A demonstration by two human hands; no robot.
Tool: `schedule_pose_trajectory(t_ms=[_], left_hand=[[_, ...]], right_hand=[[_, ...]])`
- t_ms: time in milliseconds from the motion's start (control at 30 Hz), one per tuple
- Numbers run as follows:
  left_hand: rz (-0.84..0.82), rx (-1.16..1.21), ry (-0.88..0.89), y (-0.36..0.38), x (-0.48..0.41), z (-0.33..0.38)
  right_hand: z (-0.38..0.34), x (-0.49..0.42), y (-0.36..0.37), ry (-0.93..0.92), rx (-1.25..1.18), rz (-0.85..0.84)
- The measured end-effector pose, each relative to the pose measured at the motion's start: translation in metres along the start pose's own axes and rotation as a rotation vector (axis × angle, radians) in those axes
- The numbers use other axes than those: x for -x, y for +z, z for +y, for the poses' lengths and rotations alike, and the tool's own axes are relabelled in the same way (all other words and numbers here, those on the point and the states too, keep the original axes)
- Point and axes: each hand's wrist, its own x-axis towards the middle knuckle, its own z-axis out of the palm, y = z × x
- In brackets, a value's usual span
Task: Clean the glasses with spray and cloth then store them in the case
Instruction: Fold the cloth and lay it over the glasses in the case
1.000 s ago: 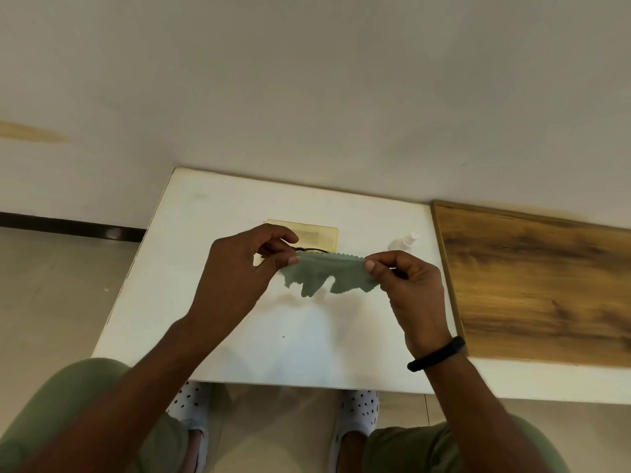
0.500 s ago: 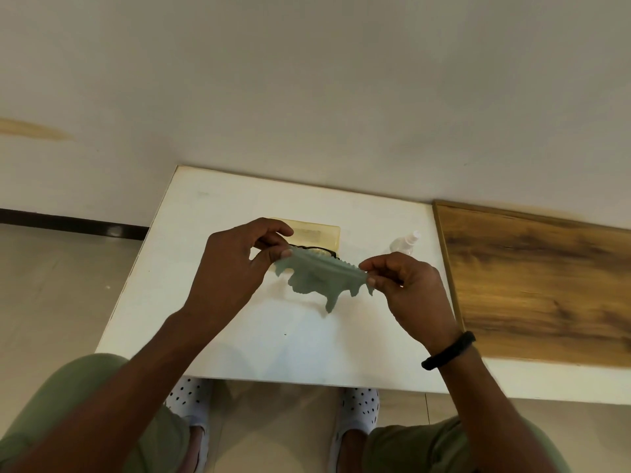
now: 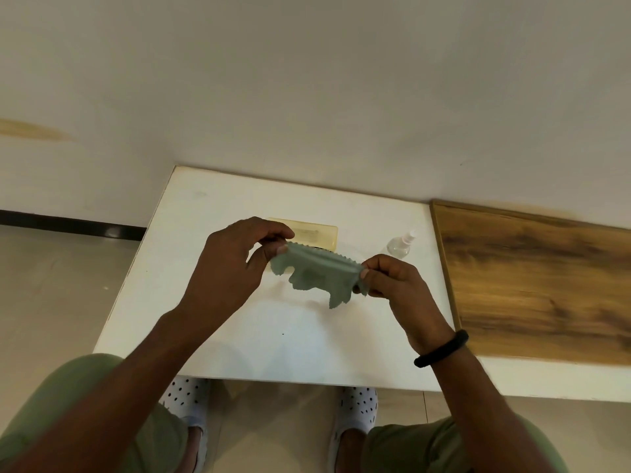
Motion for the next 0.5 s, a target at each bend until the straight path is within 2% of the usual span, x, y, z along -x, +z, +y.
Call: schedule_pose_trajectory(t_ms=[233,400,500], left_hand=[[0.086,0.212,-0.075,0.0004,0.0012,0.0068],[0.156,0.221,-0.155,-0.0022,-0.0028,0.0045],[0.165,0.202,-0.189,-0.0042,-0.0048,-0.0008]], right_hand=[[0.0054,0.0001,0.0075,0.115,-0.378,-0.086],[0.0043,0.0005,0.0065,0.146,-0.358,-0.142],[0.0036,0.0002,0.0042,0.151,-0.297,-0.099]])
